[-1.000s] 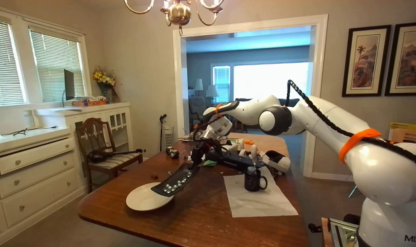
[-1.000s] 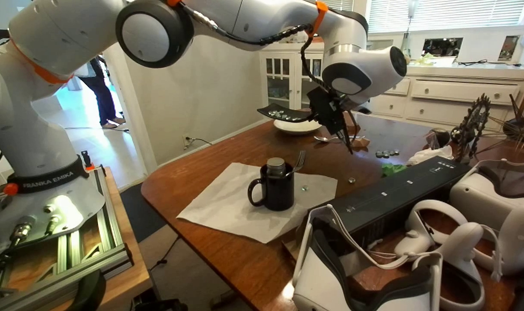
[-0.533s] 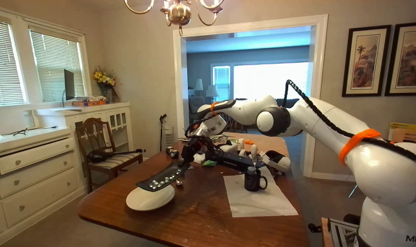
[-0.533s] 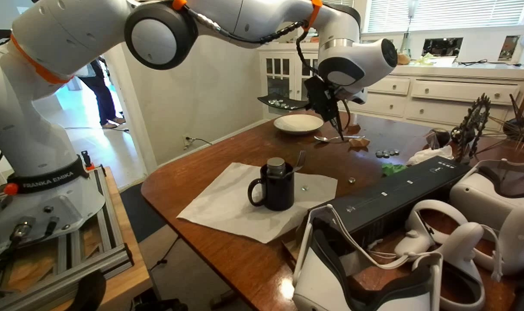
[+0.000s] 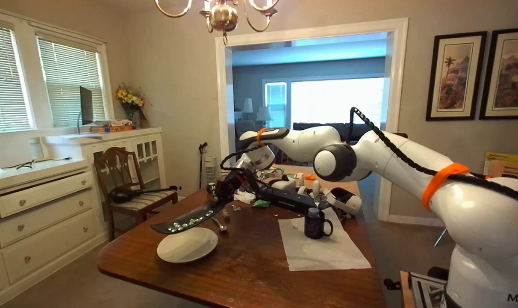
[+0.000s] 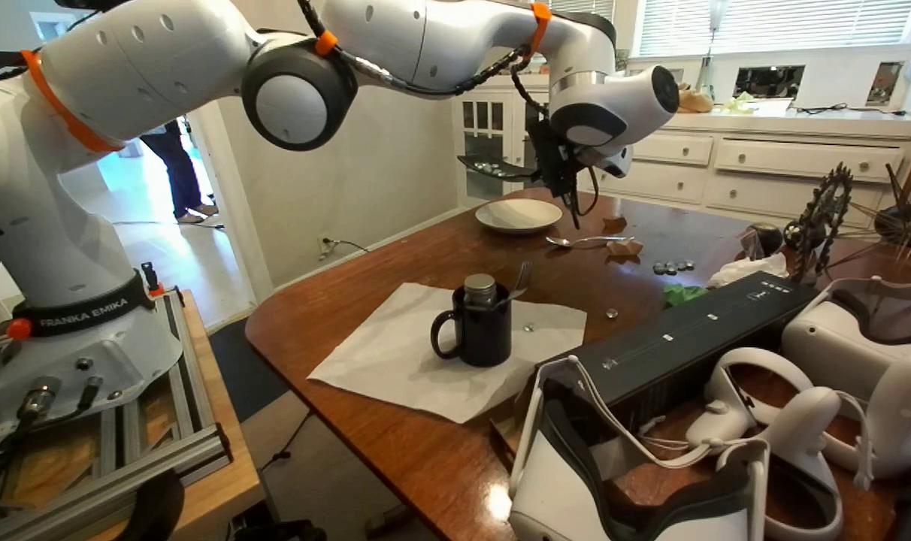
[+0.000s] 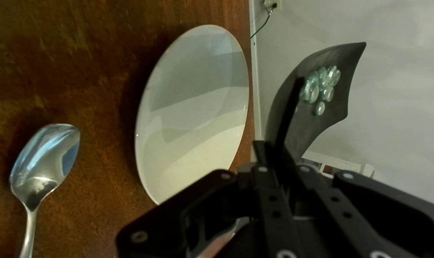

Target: Pick up the black plate and pour it's contents in the bowl

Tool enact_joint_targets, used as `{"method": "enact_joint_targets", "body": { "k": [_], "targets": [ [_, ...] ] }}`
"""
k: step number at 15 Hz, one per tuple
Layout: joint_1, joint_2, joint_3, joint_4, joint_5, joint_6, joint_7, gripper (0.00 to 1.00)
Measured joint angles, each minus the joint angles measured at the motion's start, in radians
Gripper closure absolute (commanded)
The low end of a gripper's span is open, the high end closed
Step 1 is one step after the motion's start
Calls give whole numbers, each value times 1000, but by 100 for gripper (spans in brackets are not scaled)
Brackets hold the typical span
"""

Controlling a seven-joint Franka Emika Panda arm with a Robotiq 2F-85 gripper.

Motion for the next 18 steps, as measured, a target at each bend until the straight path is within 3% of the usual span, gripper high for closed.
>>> {"method": "enact_joint_targets", "body": {
  "k": [4, 5, 15, 16, 18],
  "targets": [
    [1, 41, 10, 60, 1, 4, 49, 98],
    [1, 47, 12, 72, 1, 7, 51, 92],
    [0, 48, 9, 70, -1, 7, 50, 92],
    [0, 48, 9, 70, -1, 7, 50, 98],
    [0, 48, 9, 70, -1, 7, 50, 98]
  ]
}}
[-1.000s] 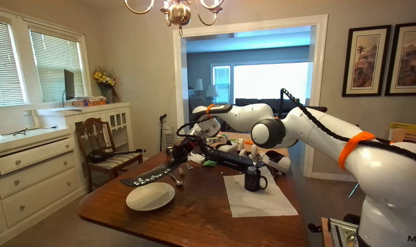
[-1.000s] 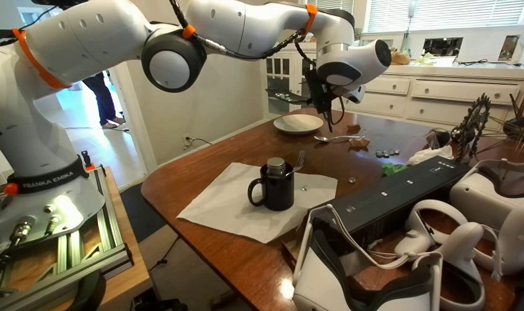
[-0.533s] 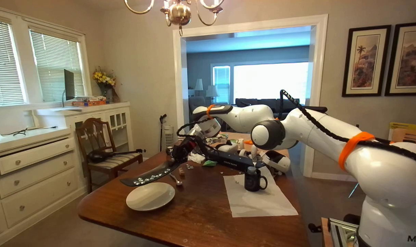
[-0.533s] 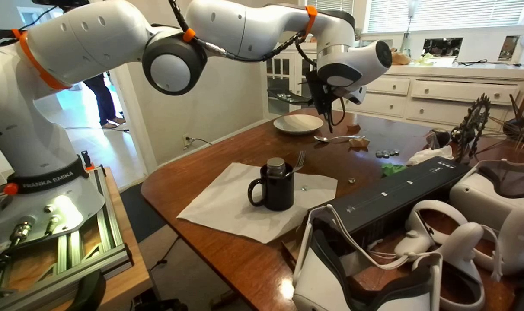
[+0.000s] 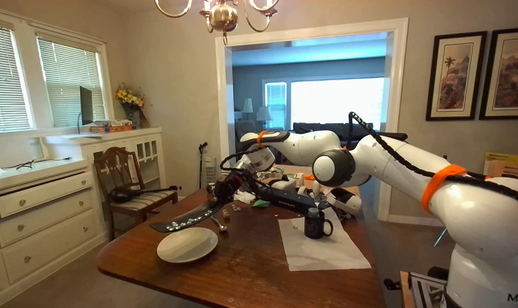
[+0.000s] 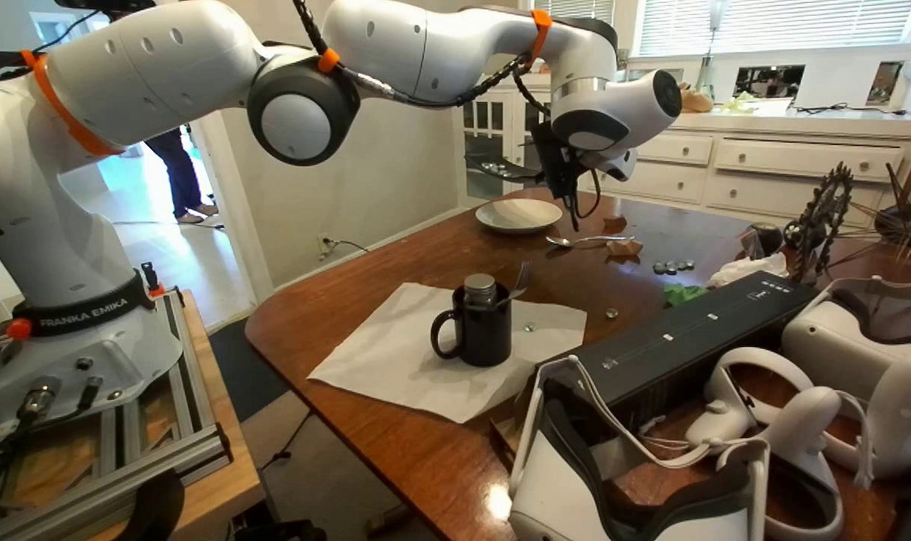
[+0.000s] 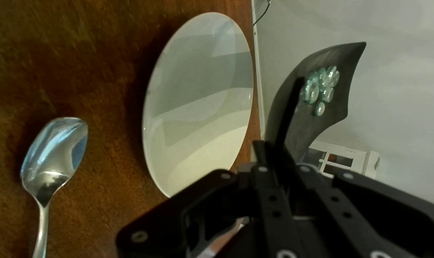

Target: Pick up the black plate and pour it's contents in the bowl

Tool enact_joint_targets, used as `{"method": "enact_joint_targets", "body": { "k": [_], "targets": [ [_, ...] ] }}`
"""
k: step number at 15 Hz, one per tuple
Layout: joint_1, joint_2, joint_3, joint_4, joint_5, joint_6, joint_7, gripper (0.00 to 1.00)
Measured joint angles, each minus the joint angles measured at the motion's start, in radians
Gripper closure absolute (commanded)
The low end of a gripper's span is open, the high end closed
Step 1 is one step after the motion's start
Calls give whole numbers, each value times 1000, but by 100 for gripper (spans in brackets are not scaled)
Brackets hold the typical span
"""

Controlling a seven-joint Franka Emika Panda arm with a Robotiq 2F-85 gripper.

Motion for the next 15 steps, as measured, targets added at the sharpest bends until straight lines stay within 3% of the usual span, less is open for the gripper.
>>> {"method": "enact_joint_targets", "body": {
  "k": [8, 15],
  "targets": [
    [-5, 0, -14, 1, -9, 6, 0, 98],
    [-1, 1, -14, 1, -9, 110, 0, 98]
  ]
}}
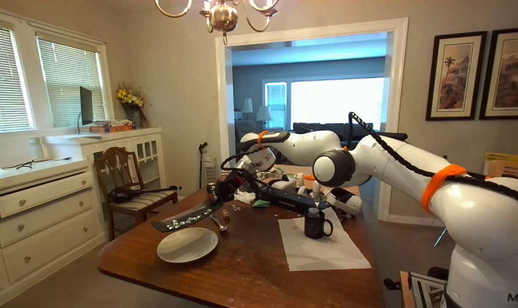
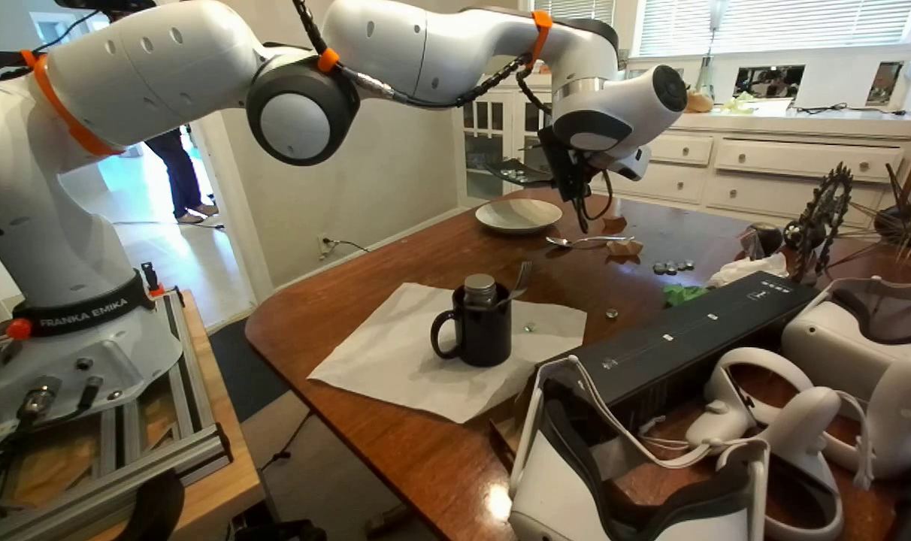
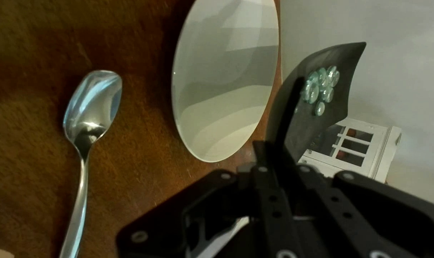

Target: Pick up the black plate and pour it's contents in the bowl

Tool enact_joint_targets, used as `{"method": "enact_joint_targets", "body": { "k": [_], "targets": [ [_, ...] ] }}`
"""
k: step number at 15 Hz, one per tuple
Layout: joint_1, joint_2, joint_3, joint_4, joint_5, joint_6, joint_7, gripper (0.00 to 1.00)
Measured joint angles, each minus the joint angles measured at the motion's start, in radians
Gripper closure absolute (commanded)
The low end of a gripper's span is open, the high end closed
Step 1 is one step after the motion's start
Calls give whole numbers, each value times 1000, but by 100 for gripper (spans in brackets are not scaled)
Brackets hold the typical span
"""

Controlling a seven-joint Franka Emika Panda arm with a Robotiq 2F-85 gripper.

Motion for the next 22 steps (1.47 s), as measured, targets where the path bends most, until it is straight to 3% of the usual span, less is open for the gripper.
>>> {"method": "enact_joint_targets", "body": {
  "k": [14, 22],
  "targets": [
    [7, -39, -138, 12, -100, 0, 62, 98],
    [111, -118, -237, 28, -244, 0, 122, 98]
  ]
}}
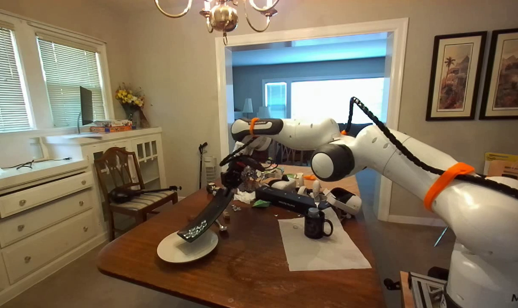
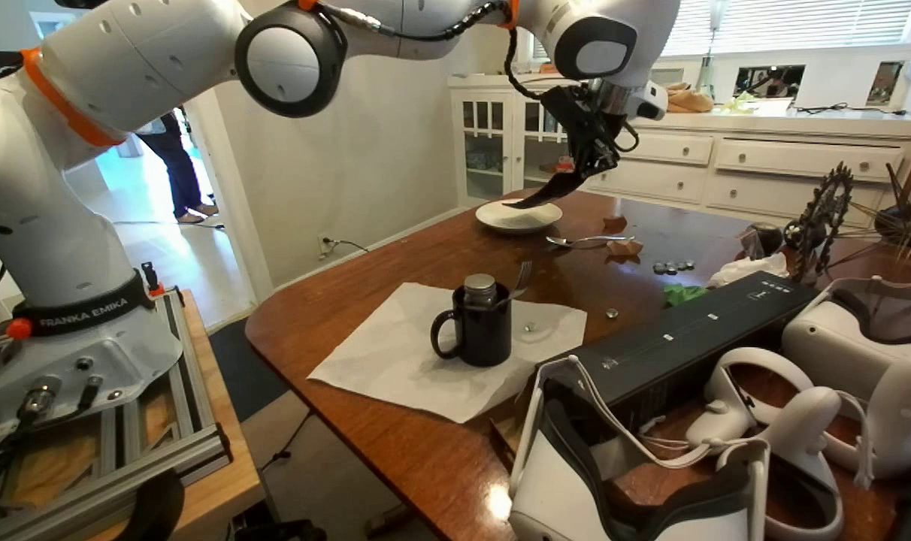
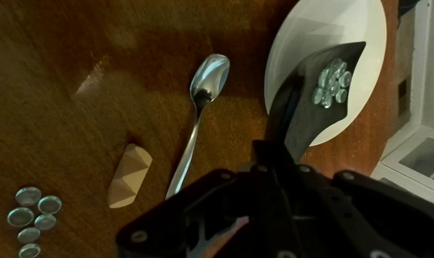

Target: Pick up the black plate and pour it's contents in the bowl

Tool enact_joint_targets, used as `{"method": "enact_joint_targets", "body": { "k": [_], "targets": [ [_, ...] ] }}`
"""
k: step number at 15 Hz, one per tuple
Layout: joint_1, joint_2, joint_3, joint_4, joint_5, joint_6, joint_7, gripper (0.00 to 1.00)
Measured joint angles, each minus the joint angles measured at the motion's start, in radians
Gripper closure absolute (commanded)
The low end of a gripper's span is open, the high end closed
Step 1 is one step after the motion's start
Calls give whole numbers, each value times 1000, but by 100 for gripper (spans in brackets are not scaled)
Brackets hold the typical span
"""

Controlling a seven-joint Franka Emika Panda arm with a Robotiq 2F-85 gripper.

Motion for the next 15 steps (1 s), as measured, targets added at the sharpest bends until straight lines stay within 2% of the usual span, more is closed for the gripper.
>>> {"method": "enact_joint_targets", "body": {
  "k": [9, 15],
  "targets": [
    [137, -50, -111, 29, -151, 0, 63, 98],
    [252, -75, -197, 57, -278, -19, 122, 98]
  ]
}}
